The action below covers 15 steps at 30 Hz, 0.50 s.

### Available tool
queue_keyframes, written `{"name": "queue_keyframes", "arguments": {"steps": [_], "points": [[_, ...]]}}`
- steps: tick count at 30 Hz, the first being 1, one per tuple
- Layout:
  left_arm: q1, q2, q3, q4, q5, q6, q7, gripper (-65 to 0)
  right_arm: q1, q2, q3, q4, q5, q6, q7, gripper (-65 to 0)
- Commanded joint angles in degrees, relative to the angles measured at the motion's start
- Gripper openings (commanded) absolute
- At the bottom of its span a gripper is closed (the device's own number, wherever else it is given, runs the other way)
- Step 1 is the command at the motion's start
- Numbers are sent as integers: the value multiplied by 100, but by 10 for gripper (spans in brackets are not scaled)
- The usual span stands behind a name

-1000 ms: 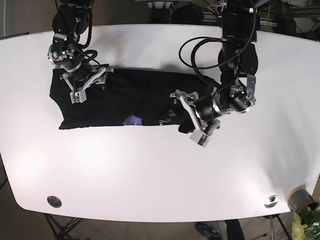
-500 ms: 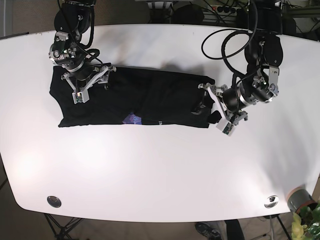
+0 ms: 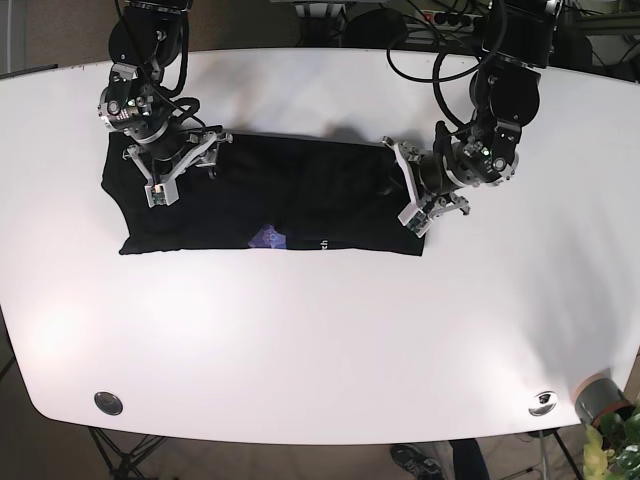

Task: Fold the T-shirt properly
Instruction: 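Fold the grasped shirt end with the left gripper toward the right gripper, then grasp both ends of the folded strip with both grippers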

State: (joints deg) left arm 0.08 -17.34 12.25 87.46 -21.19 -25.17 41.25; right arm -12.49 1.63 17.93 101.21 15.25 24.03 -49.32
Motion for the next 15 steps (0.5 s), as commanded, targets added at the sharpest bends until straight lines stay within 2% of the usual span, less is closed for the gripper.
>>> {"name": "queue_keyframes", "arguments": {"steps": [1, 5, 9, 12, 15], "points": [[-65, -55, -43, -214, 216, 77, 169, -442, 40, 35, 13, 125, 62, 28, 101, -236], [-267, -63, -60, -241, 189, 77, 187, -440, 40, 35, 13, 134, 62, 28, 101, -236], [-258, -81, -218, 498, 5, 77, 248, -435, 32, 17, 13, 266, 80, 72, 101, -236], [-232, -46, -509, 1122, -382, 77, 538, -388, 32, -18, 40, 371, 300, 230, 101, -230], [-223, 112, -851, 1588, -778, 77, 705, -321, 32, -18, 136, 468, 686, 212, 66, -227]]}}
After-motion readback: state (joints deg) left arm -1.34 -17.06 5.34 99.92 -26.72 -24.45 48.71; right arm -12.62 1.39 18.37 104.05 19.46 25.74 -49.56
